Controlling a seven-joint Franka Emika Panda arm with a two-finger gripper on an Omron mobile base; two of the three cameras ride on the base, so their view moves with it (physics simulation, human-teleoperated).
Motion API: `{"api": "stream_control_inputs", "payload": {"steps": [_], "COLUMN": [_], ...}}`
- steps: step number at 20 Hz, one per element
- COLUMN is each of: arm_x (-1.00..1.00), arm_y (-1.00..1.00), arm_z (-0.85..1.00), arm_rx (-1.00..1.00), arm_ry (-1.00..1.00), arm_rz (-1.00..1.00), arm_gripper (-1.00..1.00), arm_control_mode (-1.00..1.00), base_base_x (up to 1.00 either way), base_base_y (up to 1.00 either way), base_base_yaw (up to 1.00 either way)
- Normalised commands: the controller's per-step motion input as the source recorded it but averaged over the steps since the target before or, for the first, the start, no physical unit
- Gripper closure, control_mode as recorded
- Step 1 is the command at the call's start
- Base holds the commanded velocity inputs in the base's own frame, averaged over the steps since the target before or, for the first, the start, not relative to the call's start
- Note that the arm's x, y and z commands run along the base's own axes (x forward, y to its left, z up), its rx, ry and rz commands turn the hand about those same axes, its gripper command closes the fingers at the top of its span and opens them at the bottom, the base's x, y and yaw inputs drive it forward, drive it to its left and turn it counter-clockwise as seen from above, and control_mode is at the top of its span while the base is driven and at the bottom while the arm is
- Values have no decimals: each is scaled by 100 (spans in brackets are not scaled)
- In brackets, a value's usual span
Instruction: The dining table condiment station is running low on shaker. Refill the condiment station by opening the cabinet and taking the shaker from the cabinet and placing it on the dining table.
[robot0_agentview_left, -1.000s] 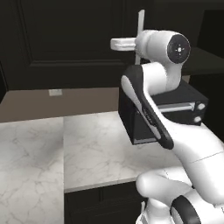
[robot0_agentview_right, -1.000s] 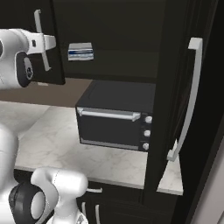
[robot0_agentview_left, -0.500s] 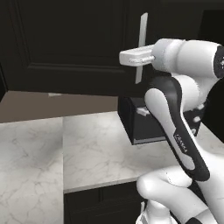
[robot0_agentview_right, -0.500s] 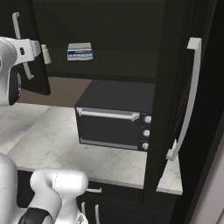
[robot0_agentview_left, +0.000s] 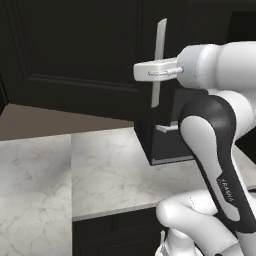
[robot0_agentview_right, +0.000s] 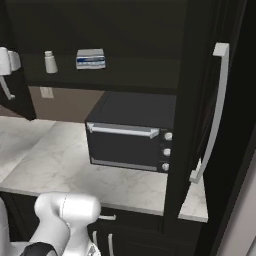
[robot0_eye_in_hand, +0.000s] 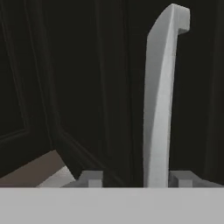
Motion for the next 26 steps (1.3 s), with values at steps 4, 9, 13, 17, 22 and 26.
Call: {"api": "stream_control_inputs", "payload": {"steps": [4,9,13,17,22,26], "arm_x": [-100,-82,-12,59,99,100], "arm_y": [-19,-100,-100,-48,3,10], "arm_z": [-16,-4,-11,-22,-27,-32], "arm_rx": [16,30,28,19,12,13], "arm_ry": [5,0,10,25,24,19], "arm_rz": [0,0,5,13,21,24], "arm_gripper": [-100,-100,-100,-100,-100,-100], "arm_control_mode": [-100,-100,-100,-100,-100,-100], "base_base_x": [0,0,0,0,0,0], "base_base_y": [0,0,0,0,0,0], "base_base_yaw": [0,0,0,0,0,0]}}
